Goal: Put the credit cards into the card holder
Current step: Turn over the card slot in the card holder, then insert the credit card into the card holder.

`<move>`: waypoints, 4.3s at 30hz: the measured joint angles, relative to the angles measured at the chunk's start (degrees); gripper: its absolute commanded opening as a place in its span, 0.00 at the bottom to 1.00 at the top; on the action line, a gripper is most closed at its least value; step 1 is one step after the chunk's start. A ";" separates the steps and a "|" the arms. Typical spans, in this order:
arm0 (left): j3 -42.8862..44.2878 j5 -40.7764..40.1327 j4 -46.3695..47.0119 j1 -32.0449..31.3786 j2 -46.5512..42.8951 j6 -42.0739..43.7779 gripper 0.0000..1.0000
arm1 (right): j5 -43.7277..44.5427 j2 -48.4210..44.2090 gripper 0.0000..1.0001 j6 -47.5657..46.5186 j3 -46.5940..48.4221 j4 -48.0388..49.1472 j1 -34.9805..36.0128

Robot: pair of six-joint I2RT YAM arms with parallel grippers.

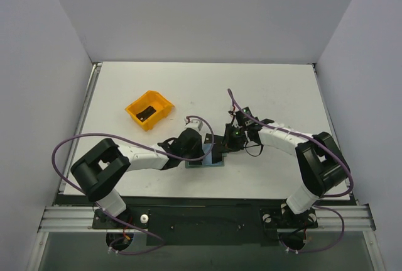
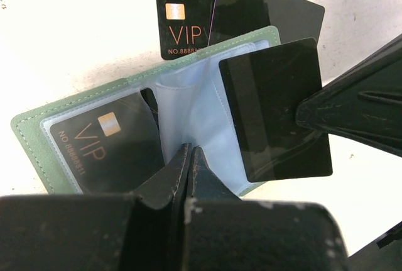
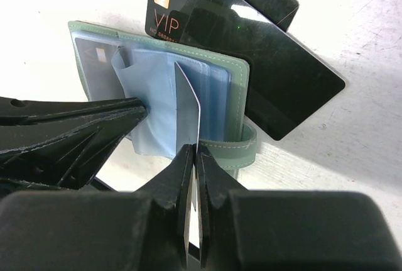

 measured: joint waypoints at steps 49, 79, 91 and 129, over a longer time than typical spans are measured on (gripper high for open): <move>0.11 -0.07 -4.61 0.28 -8.13 -1.22 0.00 | -8.57 1.05 0.00 0.81 -2.86 7.67 -0.61; -7.78 -6.47 -15.45 5.95 -23.30 -4.85 0.00 | -10.29 8.74 0.00 3.52 3.58 9.35 7.15; -6.45 -5.38 -13.16 5.95 -18.75 -3.28 0.00 | -10.08 0.48 0.00 3.52 -0.92 10.58 2.49; -8.87 -3.91 -8.07 6.71 -12.35 -3.41 0.00 | -14.82 4.85 0.00 8.46 -6.34 21.44 0.55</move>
